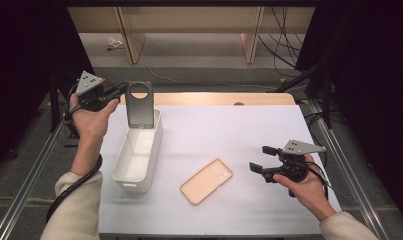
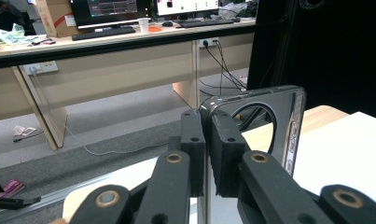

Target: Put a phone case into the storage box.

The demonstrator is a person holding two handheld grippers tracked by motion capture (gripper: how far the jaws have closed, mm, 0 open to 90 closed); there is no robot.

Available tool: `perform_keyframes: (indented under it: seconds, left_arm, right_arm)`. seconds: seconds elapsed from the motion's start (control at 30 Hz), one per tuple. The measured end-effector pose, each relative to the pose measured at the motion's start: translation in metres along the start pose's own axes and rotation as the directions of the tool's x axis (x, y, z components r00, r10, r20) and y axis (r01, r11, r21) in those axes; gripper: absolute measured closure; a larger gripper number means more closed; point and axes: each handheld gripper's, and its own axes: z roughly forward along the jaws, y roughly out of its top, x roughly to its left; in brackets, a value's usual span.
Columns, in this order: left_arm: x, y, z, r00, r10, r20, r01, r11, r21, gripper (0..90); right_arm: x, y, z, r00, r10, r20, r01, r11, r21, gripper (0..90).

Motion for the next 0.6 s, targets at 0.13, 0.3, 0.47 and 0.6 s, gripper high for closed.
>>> perform_keyframes:
  seconds: [0.13,0.3,0.47,0.6]
  left_arm:
    - [0.002,0.0,0.003,1.0,0.006,0.008,-0.006,1.0,-0.002,84.1]
    - [0.002,0.0,0.007,0.9999,0.006,0.009,-0.006,1.0,0.001,84.1]
    - [0.003,0.001,0.012,0.9999,0.01,0.009,-0.01,0.9999,0.008,84.0]
    - [0.004,0.001,0.016,0.9999,0.013,0.007,-0.013,0.9998,0.013,84.0]
  right_arm:
    - [0.0,0.0,0.0,1.0,0.0,0.0,0.0,1.0,0.0,17.0]
    - [0.0,0.0,0.0,1.0,0.001,0.0,-0.001,1.0,0.0,17.0]
    - [0.0,0.0,0.0,1.0,0.001,0.0,-0.001,1.0,-0.001,17.0]
    - [0.0,0.0,0.0,1.0,0.003,-0.002,-0.003,1.0,0.0,17.0]
